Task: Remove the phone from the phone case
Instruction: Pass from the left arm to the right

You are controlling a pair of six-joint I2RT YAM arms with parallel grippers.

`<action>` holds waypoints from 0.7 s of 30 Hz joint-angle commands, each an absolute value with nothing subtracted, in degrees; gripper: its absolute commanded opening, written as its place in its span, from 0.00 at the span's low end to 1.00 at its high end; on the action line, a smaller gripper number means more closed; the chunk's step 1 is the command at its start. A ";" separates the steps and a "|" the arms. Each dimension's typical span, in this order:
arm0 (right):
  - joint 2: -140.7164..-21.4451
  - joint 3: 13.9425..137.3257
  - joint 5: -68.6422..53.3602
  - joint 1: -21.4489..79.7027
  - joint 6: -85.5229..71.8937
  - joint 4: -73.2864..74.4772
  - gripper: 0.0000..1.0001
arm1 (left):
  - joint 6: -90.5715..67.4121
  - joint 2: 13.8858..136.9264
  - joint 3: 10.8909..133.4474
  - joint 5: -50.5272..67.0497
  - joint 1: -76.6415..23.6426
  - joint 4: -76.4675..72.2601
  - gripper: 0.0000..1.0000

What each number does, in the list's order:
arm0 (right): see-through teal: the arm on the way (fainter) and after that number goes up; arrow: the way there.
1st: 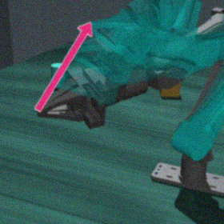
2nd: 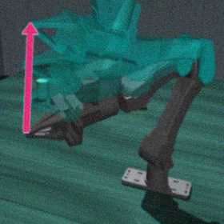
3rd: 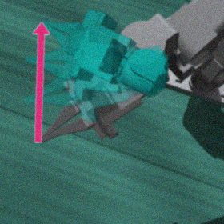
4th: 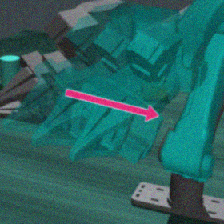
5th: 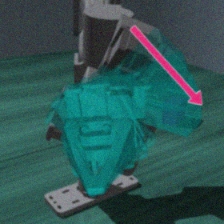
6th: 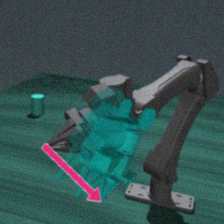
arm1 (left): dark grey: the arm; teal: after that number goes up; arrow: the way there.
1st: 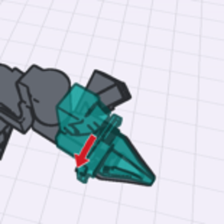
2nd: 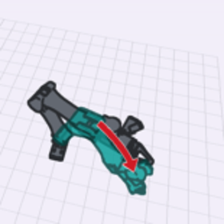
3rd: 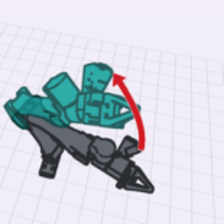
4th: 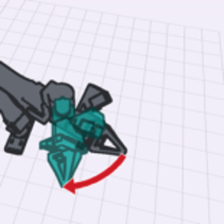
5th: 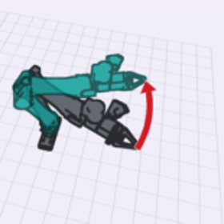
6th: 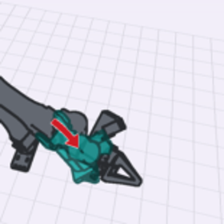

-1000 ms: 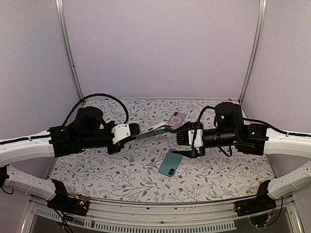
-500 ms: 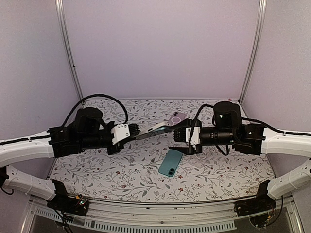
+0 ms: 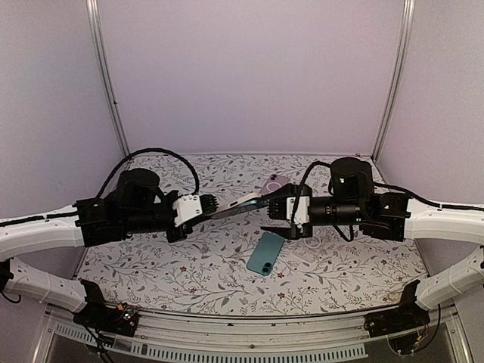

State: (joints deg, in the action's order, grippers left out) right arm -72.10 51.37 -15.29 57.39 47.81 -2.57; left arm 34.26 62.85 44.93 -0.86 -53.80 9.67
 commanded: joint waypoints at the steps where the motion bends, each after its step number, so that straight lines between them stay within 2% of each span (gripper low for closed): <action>1: -72.43 52.95 -15.90 57.75 47.05 -3.47 0.65 | 33.55 60.91 44.91 -0.44 -54.40 4.00 0.00; 21: -73.80 53.52 -16.81 57.84 46.50 -3.50 0.65 | 33.90 61.08 44.21 -1.04 -55.59 3.30 0.00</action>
State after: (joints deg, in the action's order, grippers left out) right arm -73.12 51.40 -15.73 57.39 47.37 -2.66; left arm 34.28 62.57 44.07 -1.26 -54.43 8.99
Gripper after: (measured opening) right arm 0.648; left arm 0.122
